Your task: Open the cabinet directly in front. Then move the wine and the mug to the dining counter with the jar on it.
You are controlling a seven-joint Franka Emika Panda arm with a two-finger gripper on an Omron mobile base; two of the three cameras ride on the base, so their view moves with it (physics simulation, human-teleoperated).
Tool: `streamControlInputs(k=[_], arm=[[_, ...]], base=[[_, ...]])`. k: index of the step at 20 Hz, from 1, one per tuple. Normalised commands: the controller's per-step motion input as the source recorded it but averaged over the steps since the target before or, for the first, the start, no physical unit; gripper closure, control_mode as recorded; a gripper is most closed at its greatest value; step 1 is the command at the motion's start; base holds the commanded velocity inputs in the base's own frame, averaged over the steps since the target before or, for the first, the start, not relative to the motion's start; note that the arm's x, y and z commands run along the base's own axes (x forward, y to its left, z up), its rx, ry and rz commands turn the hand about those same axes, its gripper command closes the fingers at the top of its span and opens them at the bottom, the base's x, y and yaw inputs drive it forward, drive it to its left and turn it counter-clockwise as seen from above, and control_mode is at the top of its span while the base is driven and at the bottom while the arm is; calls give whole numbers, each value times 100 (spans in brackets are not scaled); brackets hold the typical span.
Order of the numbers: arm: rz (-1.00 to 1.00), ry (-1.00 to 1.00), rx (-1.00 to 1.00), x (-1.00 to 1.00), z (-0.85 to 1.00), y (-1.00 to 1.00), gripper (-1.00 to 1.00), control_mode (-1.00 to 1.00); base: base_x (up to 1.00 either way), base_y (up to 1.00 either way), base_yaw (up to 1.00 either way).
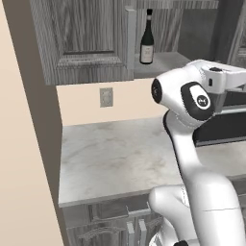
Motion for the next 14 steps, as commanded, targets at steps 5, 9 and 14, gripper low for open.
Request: streamControlInputs(k=[5, 9, 14], arm=[[-13, -2, 0, -21, 0, -100, -100, -100], [-5, -13, 5, -4, 0, -100, -100, -100], [0, 0, 0, 0, 0, 0, -100, -100]], base=[[0, 0, 0], [0, 0, 0], [0, 0, 0]])
